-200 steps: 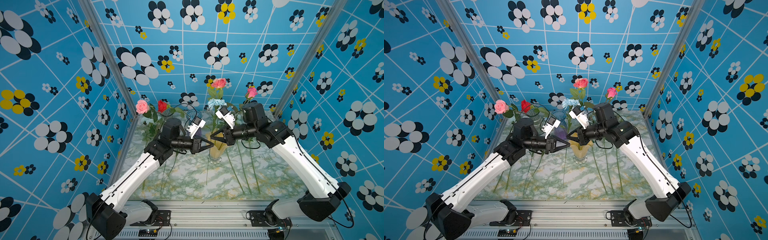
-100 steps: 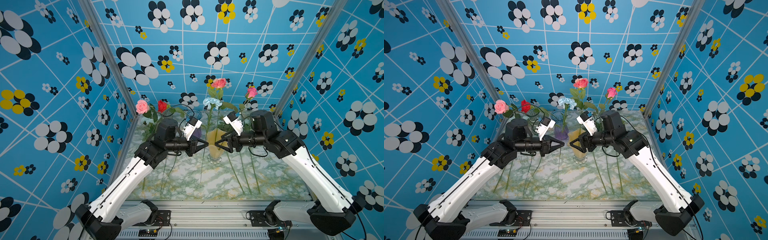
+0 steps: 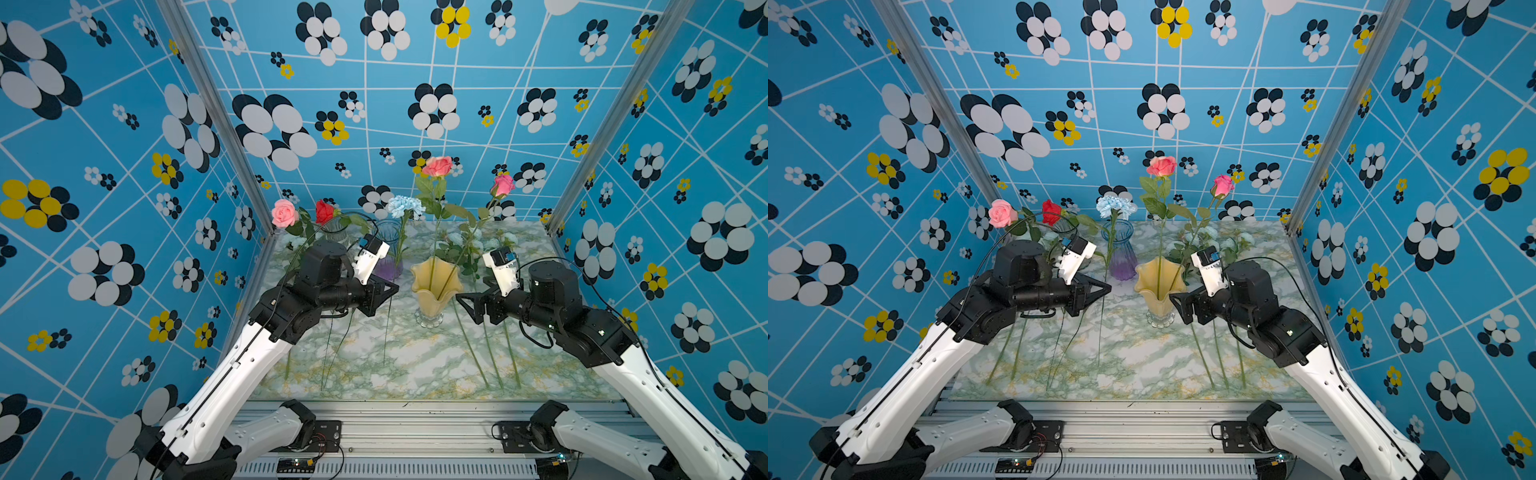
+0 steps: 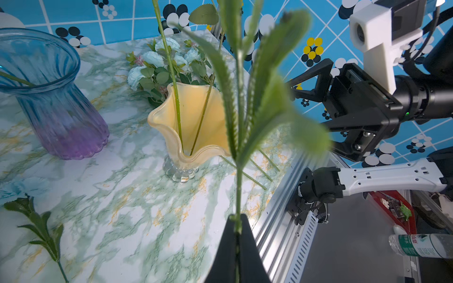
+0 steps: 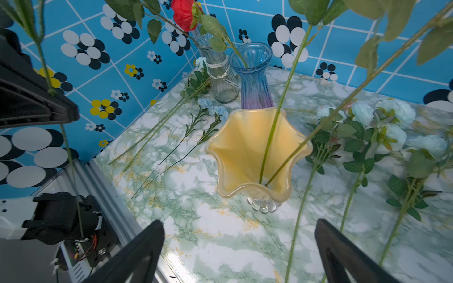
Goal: Pick out blue flowers from the vase
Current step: Place the flower at the center of the board.
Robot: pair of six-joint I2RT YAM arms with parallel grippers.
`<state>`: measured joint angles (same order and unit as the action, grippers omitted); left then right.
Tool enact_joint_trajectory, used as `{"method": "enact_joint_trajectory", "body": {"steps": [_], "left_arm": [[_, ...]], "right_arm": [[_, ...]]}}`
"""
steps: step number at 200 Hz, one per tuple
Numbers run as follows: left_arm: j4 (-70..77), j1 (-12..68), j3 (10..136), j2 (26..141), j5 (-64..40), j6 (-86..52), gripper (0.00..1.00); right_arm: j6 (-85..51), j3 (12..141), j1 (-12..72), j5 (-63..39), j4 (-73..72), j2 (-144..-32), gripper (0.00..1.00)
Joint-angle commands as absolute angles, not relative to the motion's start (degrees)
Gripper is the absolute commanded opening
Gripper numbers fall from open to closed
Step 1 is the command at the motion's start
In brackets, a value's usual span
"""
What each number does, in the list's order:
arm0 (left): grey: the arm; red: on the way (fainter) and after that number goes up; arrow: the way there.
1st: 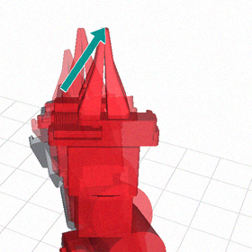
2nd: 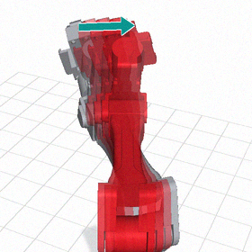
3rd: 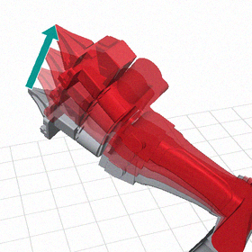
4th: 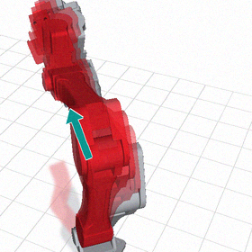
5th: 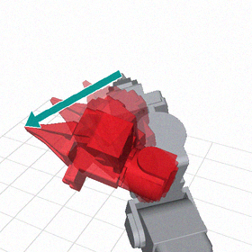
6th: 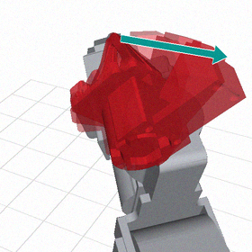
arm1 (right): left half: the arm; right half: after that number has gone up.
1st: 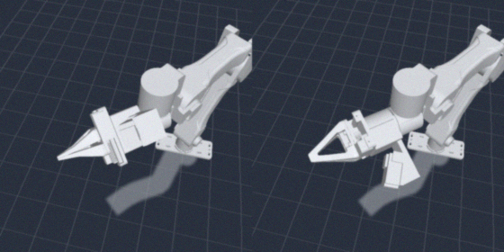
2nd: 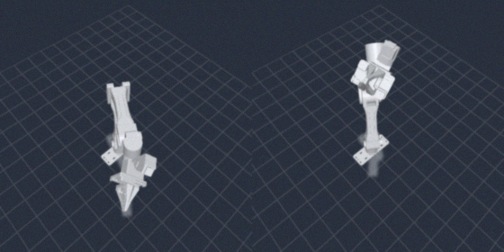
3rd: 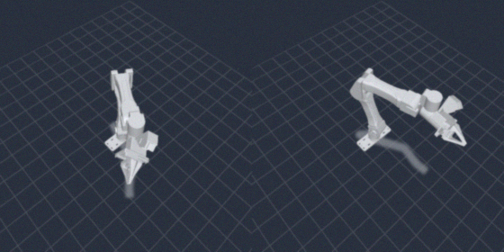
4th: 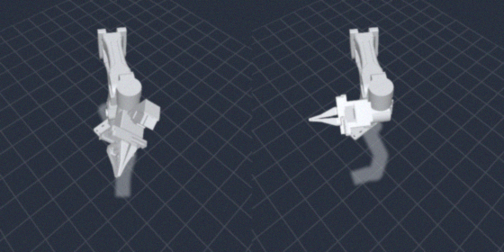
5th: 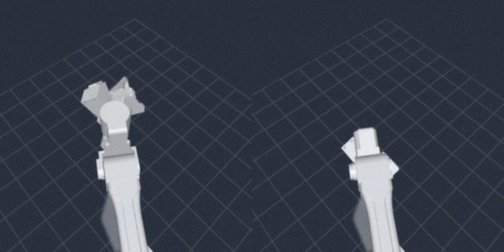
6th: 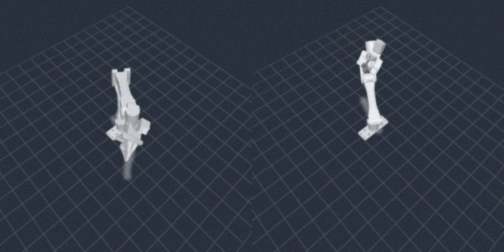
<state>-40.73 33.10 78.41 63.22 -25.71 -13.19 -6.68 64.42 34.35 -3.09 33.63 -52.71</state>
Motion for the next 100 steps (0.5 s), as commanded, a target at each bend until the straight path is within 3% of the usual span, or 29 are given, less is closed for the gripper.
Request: {"method": "enact_joint_trajectory", "body": {"steps": [1,48,100], "left_arm": [[-44.91,33.57,81.47,63.15,-21.77,-11.85,0.00],[-52.05,33.57,83.70,64.01,-15.19,-10.29,0.00],[-55.14,33.57,80.05,64.43,-10.50,-10.55,0.00]], "right_arm": [[-7.77,61.00,33.34,6.55,30.44,-49.84,0.99],[-12.50,51.55,31.82,16.95,26.74,-44.02,0.99],[-20.01,39.66,30.67,21.45,21.64,-41.21,0.99]]}}
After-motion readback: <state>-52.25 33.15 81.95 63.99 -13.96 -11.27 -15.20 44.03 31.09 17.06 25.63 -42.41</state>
